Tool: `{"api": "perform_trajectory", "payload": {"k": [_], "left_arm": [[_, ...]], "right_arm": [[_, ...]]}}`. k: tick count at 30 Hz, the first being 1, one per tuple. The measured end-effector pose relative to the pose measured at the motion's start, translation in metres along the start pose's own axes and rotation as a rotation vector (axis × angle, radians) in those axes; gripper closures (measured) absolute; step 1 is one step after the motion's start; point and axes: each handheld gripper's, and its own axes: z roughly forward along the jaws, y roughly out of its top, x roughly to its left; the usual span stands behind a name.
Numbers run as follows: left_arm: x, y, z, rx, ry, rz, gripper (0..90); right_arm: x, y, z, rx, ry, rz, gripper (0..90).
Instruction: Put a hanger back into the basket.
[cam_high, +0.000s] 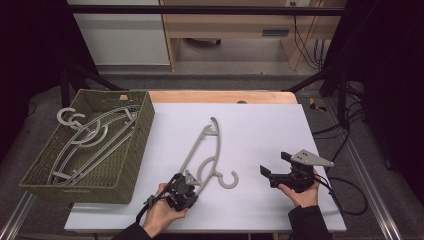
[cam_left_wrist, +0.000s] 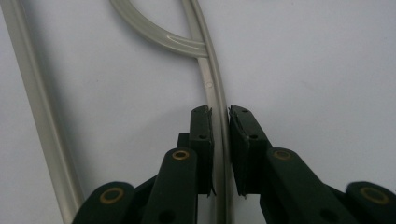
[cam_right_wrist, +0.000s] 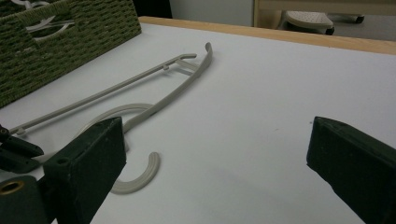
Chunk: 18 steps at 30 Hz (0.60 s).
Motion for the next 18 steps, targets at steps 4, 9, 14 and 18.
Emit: {"api": "perform_trajectory", "payload": {"k": [4, 9, 14, 18], "left_arm": [[0.000, -0.001, -0.001, -0.006, 0.001, 0.004, 81.2], [0.003, -0.003, -0.003, -0.016, -0.022, 0.019, 81.5], [0.007, -0.007, -0.012, -0.061, -0.034, 0.019, 81.8], [0.009, -0.007, -0.029, -0.102, -0.040, 0.033, 82.3]], "right_arm": [[-0.001, 0.000, -0.001, -0.002, 0.000, 0.001, 4.8], [-0.003, 0.000, -0.003, -0.002, 0.004, 0.006, 4.5], [-0.005, 0.000, -0.005, -0.005, 0.010, 0.009, 4.6], [-0.006, 0.000, -0.007, -0.009, 0.011, 0.018, 4.8]]}}
